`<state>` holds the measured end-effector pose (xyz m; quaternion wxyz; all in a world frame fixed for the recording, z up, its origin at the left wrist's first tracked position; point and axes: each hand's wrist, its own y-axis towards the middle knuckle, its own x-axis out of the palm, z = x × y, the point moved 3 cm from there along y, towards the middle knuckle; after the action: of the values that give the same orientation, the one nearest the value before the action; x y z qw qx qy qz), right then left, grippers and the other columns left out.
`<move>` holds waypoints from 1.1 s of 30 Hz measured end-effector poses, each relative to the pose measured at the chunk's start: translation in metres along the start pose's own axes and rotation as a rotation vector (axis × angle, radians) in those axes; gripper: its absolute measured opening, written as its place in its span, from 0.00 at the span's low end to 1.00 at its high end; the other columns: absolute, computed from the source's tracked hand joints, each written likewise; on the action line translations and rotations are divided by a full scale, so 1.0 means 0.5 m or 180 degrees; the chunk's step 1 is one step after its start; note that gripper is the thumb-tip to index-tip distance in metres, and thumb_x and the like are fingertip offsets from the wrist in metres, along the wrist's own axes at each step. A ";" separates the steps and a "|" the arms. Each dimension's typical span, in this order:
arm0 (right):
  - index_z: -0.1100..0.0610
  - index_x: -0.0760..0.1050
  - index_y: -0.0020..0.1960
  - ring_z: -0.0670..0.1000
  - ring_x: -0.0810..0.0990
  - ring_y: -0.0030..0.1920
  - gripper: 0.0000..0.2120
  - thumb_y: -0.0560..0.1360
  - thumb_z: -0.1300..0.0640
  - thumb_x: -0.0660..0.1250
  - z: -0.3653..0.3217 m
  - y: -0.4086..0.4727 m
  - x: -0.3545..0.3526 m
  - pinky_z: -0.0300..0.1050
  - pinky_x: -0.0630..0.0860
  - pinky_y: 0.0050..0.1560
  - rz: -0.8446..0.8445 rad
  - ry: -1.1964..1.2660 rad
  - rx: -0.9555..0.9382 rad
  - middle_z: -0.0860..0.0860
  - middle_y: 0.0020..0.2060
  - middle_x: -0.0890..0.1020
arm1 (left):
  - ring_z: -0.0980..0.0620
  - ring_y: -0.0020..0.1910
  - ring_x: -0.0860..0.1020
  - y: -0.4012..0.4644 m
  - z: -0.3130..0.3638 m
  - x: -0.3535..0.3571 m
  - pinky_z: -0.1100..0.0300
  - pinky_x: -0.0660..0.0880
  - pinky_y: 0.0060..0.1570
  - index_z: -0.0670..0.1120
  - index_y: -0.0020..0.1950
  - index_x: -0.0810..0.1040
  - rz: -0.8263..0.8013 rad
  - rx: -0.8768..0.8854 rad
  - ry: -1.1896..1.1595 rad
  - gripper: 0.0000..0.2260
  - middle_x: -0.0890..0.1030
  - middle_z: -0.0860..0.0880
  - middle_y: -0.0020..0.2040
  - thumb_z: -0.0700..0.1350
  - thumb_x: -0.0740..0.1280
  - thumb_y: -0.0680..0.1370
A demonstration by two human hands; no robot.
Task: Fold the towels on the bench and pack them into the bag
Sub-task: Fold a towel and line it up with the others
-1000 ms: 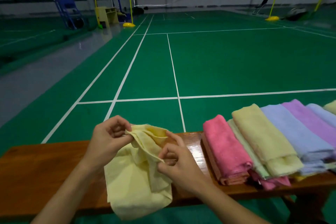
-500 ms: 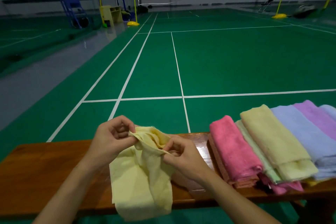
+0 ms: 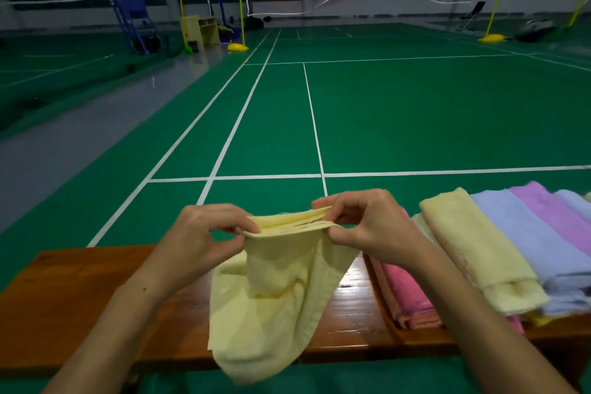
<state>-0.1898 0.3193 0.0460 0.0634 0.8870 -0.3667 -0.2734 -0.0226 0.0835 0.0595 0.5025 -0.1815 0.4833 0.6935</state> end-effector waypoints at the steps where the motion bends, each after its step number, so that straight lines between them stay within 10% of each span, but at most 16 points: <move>1: 0.58 0.85 0.41 0.47 0.88 0.52 0.10 0.69 0.72 0.77 -0.012 0.001 -0.012 0.44 0.83 0.58 0.0064 -0.0049 -0.0056 0.50 0.56 0.87 | 0.59 0.53 0.85 0.005 0.013 -0.009 0.63 0.82 0.53 0.50 0.52 0.89 0.0117 -0.0035 -0.0150 0.08 0.87 0.59 0.53 0.45 0.74 0.75; 12: 0.51 0.86 0.45 0.42 0.83 0.39 0.09 0.67 0.61 0.77 -0.110 0.006 -0.058 0.46 0.81 0.45 0.1562 -0.0916 -0.0542 0.42 0.37 0.85 | 0.45 0.43 0.86 0.093 0.070 -0.017 0.49 0.84 0.48 0.42 0.47 0.85 0.1142 -0.0879 -0.0938 0.09 0.87 0.46 0.42 0.29 0.72 0.74; 19: 0.51 0.83 0.54 0.50 0.85 0.47 0.12 0.73 0.61 0.79 -0.128 -0.009 -0.105 0.51 0.80 0.49 0.1502 0.0150 -0.0363 0.50 0.45 0.88 | 0.47 0.51 0.84 0.092 0.104 -0.027 0.50 0.83 0.54 0.46 0.66 0.83 0.1498 -0.1164 -0.2763 0.16 0.87 0.42 0.54 0.34 0.71 0.80; 26: 0.51 0.84 0.58 0.49 0.85 0.43 0.15 0.74 0.65 0.78 -0.202 -0.058 -0.123 0.48 0.81 0.44 0.1171 0.0720 -0.0306 0.54 0.46 0.88 | 0.50 0.46 0.84 0.070 0.151 -0.073 0.58 0.80 0.32 0.48 0.56 0.85 0.1230 -0.1045 -0.2592 0.09 0.87 0.45 0.52 0.39 0.73 0.77; 33: 0.50 0.83 0.59 0.53 0.79 0.38 0.17 0.73 0.61 0.81 -0.170 -0.051 -0.111 0.50 0.76 0.40 0.1078 0.0840 0.0025 0.66 0.45 0.85 | 0.48 0.41 0.82 0.055 0.132 -0.063 0.56 0.78 0.33 0.43 0.59 0.83 0.1094 -0.1398 -0.2457 0.10 0.88 0.42 0.51 0.38 0.73 0.78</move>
<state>-0.1611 0.3684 0.1341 0.1525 0.8411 -0.5000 -0.1389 -0.0177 0.1226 0.1272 0.4730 0.0701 0.1263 0.8691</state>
